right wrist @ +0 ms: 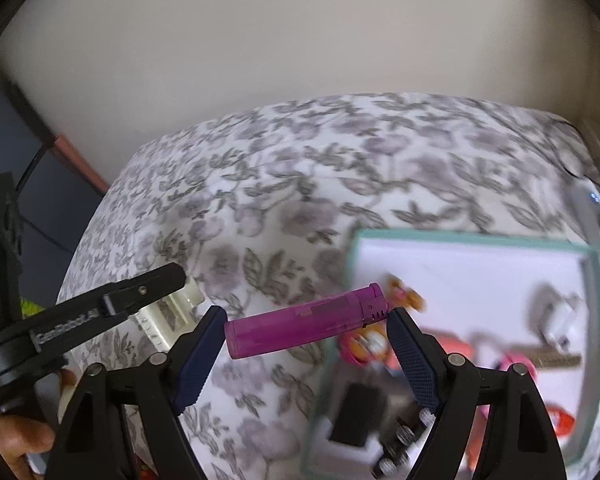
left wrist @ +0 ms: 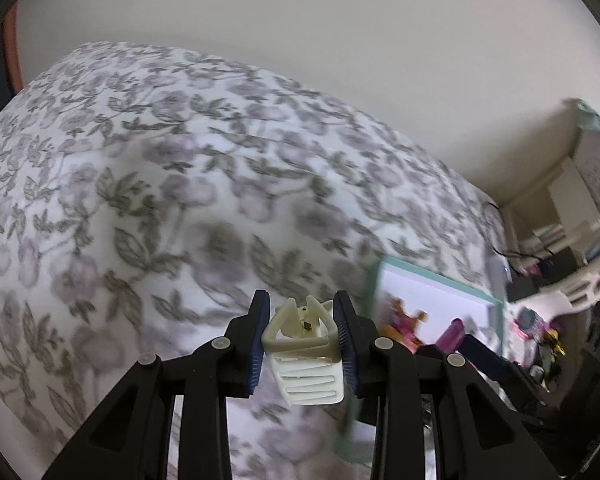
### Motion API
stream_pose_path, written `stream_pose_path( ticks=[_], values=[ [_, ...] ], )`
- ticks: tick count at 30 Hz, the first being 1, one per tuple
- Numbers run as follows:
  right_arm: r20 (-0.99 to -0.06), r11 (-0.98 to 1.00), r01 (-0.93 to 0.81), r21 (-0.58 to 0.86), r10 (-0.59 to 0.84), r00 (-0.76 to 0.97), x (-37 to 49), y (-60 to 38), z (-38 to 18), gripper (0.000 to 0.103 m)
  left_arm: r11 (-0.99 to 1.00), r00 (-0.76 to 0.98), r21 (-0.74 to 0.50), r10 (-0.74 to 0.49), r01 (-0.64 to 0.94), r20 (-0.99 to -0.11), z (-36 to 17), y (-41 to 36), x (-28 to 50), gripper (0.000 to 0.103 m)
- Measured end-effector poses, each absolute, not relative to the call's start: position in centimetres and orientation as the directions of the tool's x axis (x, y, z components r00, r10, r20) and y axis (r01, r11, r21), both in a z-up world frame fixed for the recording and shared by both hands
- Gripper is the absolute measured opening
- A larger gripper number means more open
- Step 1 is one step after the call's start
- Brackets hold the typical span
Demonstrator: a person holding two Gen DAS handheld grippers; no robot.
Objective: Organize rigid objects
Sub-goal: 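Carry the adapter and lighter into the tray and open both tools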
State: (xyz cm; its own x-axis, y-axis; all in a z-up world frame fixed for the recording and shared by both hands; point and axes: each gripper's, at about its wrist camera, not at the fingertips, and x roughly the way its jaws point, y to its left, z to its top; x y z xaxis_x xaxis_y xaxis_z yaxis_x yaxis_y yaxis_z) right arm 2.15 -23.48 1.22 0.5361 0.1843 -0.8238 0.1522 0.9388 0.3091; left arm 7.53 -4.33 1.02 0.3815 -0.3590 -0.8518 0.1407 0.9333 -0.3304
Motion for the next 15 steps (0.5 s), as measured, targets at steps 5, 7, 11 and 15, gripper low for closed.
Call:
stream_pose_path(
  ticks=[5, 7, 11, 15],
  values=[
    [-0.857, 0.938, 0.271, 0.215, 0.049, 0.512, -1.2, -26.5, 0.6, 0.084, 0.912, 0.35, -0.357, -0.408, 0.202, -0.843, 1.1, -7.5, 5.2, 0.034],
    [-0.87, 0.927, 0.321, 0.194, 0.011, 0.493, -2.2, -28.0, 0.1, 0.084, 0.901, 0.325, -0.37, -0.428, 0.226, -0.843, 0.7, -8.9, 4.4, 0.034],
    [-0.895, 0.879, 0.441, 0.179, -0.04, 0.444, -4.3, -31.4, -1.1, 0.084, 0.882, 0.281, -0.379, -0.452, 0.279, -0.846, 0.1, -11.7, 3.0, 0.034],
    [-0.908, 0.841, 0.512, 0.173, -0.064, 0.413, -5.7, -33.4, -1.7, 0.084, 0.856, 0.251, -0.388, -0.48, 0.342, -0.84, -0.2, -14.6, 1.7, 0.034]
  ],
)
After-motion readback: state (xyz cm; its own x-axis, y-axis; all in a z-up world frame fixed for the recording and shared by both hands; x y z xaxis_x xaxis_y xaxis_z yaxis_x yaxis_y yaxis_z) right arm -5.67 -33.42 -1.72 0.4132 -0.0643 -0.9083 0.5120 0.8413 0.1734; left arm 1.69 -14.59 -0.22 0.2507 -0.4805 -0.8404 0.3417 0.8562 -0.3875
